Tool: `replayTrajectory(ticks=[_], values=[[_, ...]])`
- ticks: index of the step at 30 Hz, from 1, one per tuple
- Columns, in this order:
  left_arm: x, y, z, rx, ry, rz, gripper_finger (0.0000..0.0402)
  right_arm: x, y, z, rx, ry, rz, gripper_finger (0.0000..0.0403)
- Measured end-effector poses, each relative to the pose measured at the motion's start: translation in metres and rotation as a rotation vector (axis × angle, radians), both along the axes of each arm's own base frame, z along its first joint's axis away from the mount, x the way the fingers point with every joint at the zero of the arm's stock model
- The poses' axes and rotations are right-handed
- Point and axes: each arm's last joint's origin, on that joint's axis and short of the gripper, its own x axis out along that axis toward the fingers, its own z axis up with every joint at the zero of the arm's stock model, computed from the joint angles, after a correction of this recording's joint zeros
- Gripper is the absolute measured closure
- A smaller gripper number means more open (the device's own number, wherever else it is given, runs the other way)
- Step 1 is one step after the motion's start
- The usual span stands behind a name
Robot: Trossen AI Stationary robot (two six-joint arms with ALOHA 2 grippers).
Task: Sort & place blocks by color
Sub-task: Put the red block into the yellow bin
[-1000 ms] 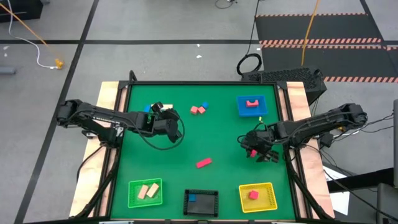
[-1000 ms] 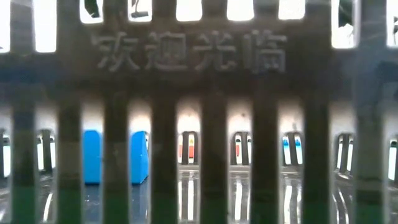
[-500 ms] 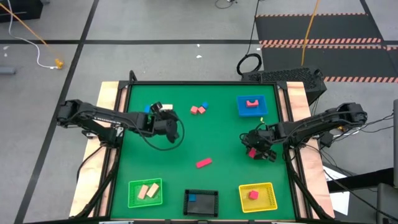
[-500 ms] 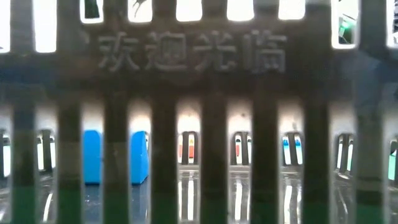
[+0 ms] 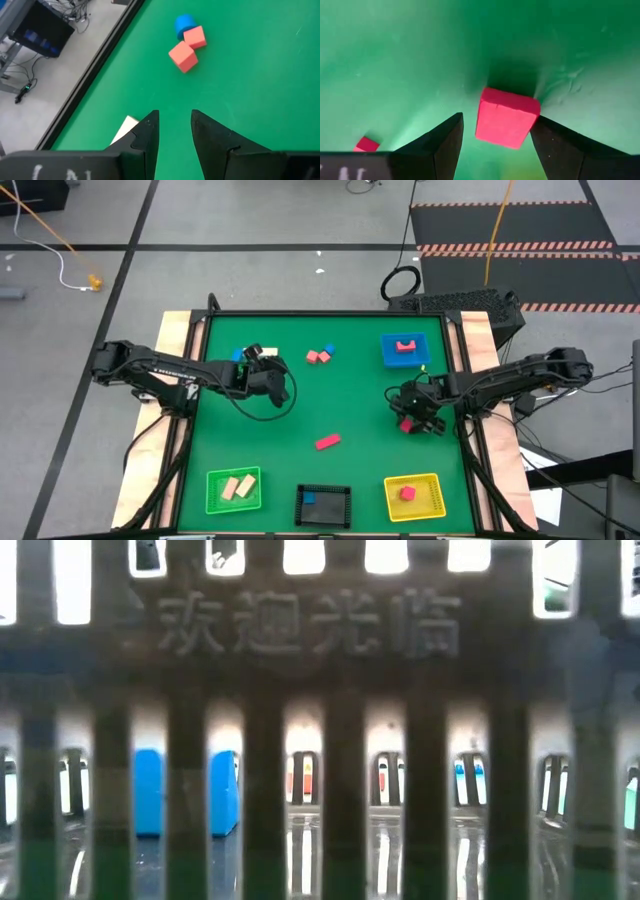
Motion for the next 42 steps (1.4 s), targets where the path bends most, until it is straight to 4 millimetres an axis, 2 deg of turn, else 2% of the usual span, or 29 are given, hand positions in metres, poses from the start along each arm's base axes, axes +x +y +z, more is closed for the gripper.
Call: replayTrajectory(ticks=[6, 14, 22, 27, 33, 39, 42], values=[[0.001, 0.0, 0.0, 0.001, -0.006, -0.002, 0.0286, -0.001, -0.008, -0.001, -0.037, -0.005, 0.018, 0.0192], [0.001, 0.0, 0.0, 0.001, -0.006, -0.002, 0.0286, -0.002, -0.011, -0.001, -0.086, -0.021, 0.08, 0.0283], [0.001, 0.0, 0.001, -0.005, -0.021, 0.007, 0.0286, 0.003, -0.011, 0.002, -0.12, -0.102, 0.162, 0.0288], [0.001, 0.0, 0.001, -0.023, -0.045, 0.034, 0.0286, 0.013, -0.01, 0.011, -0.14, -0.292, 0.225, 0.0288], [0.001, 0.0, 0.001, -0.05, -0.082, 0.073, 0.0286, 0.028, -0.001, 0.032, -0.105, -0.618, 0.397, 0.0288], [0.001, -0.001, 0.001, -0.101, -0.121, 0.107, 0.0286, 0.041, 0.033, 0.061, -0.054, -0.998, 0.583, 0.0282], [0.001, -0.001, 0.0, -0.122, -0.14, 0.127, 0.0286, 0.039, 0.053, 0.07, 0.016, -1.082, 0.636, 0.0281]])
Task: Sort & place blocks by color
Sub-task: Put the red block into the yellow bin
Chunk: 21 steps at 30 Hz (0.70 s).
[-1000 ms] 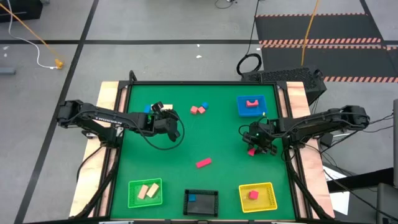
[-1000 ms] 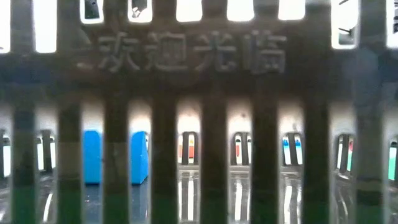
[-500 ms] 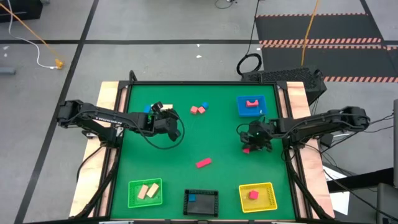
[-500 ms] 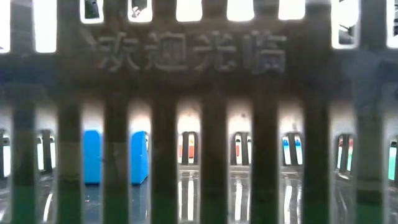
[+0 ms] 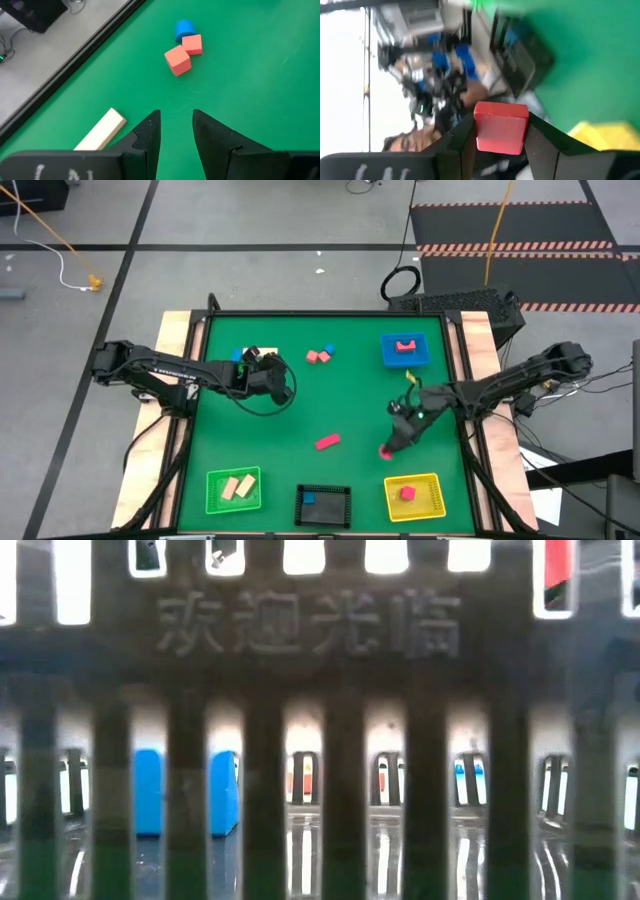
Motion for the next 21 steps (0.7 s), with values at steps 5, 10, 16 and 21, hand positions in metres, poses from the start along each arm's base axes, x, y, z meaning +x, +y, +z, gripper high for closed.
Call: replayTrajectory(ticks=[5, 10, 16, 21], values=[[0.0, 0.0, 0.0, -0.029, -0.04, 0.041, 0.0286, -0.014, 0.028, -0.007, 0.031, 0.129, 0.136, 0.028], [0.001, 0.0, 0.001, -0.04, -0.066, 0.057, 0.0286, -0.031, 0.045, -0.021, -0.006, 0.33, 0.215, 0.0279], [0.002, 0.0, 0.001, -0.047, -0.078, 0.067, 0.0286, -0.044, 0.052, -0.031, -0.083, 0.443, 0.249, 0.0278], [0.002, 0.0, 0.001, -0.047, -0.078, 0.067, 0.0286, -0.05, 0.056, -0.034, -0.107, 0.478, 0.283, 0.0274]])
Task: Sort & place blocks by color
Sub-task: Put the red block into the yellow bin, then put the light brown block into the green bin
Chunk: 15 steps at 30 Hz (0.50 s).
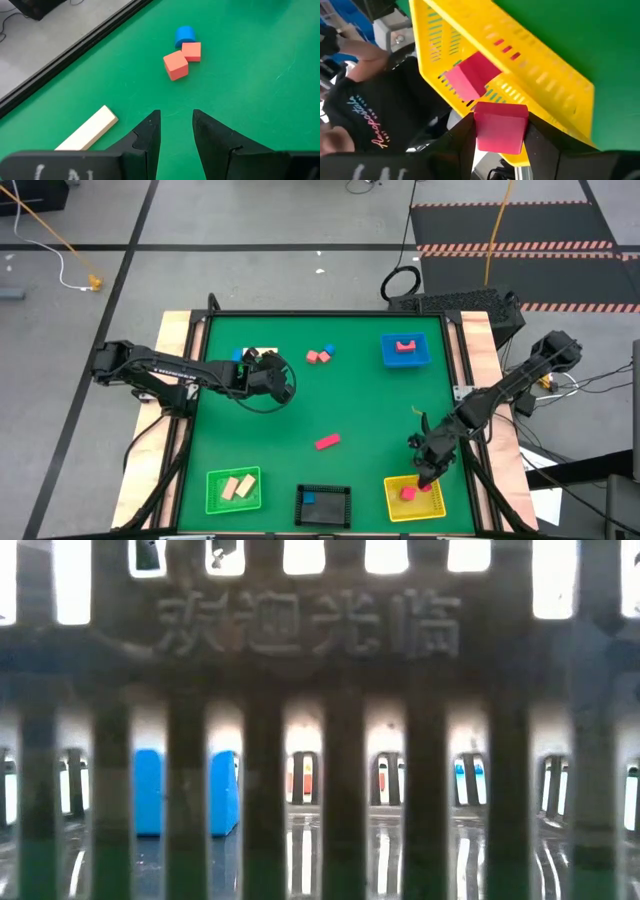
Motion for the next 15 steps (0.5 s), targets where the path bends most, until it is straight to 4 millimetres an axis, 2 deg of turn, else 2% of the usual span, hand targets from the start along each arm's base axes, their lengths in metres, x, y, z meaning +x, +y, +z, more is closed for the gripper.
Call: replayTrajectory(ticks=[9, 15], values=[[0.0, 0.0, 0.0, 0.0, 0.0, 0.0, 0.0286, 0.0037, -0.001, 0.0008, -0.053, -0.062, -0.095, 0.0215], [-0.0006, 0.0, -0.0004, 0.0, 0.008, 0.0, 0.0286, 0.0047, -0.0001, 0.0028, -0.038, -0.09, -0.083, 0.0174]])
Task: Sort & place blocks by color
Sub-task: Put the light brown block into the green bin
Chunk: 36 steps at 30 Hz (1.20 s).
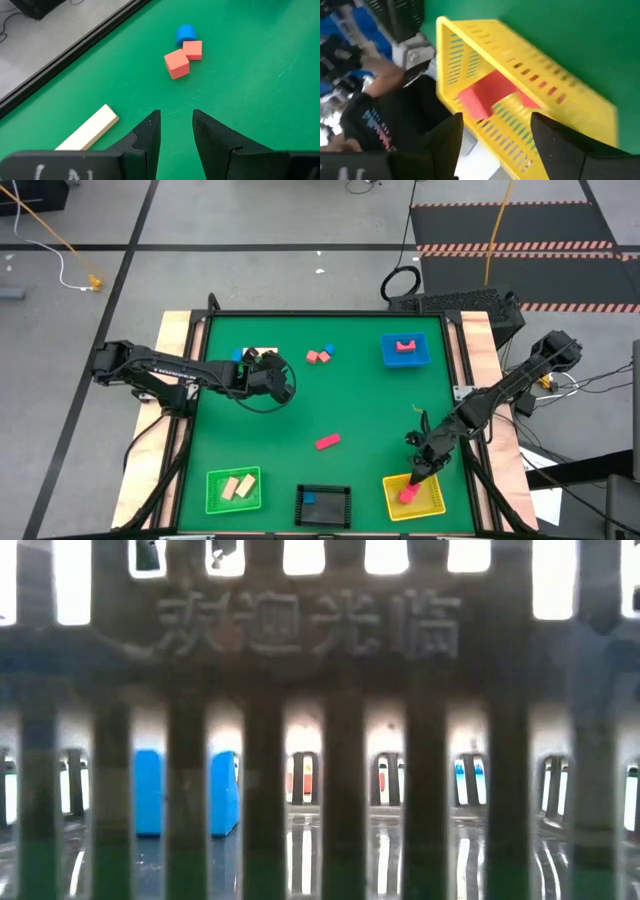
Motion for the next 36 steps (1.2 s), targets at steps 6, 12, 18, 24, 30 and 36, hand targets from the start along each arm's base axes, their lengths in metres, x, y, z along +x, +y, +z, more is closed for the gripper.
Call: replayTrajectory(ticks=[6, 12, 18, 24, 30, 36], values=[[0.0, 0.0, 0.0, 0.0, 0.001, 0.0, 0.0286, 0.009, 0.007, 0.02, 0.112, -0.252, 0.073, 0.0171], [0.0, 0.0, 0.0, 0.032, 0.039, -0.045, 0.0286, 0.025, -0.005, 0.031, -0.126, -0.636, -0.077, 0.0182], [0.0, 0.0, 0.0, 0.047, 0.056, -0.065, 0.0286, 0.037, -0.029, 0.03, -0.488, -0.779, -0.238, 0.0183], [0.0, 0.0, 0.0, 0.047, 0.05, -0.064, 0.0286, 0.046, -0.057, 0.035, -1.049, -0.839, -0.463, 0.0183], [0.001, 0.0, 0.001, 0.053, 0.045, -0.069, 0.0286, 0.048, -0.074, 0.04, -1.327, -0.774, -0.612, 0.0183], [0.001, 0.003, 0.001, 0.048, 0.042, -0.056, 0.0286, 0.05, -0.085, 0.041, -1.373, -0.754, -0.643, 0.0183]])
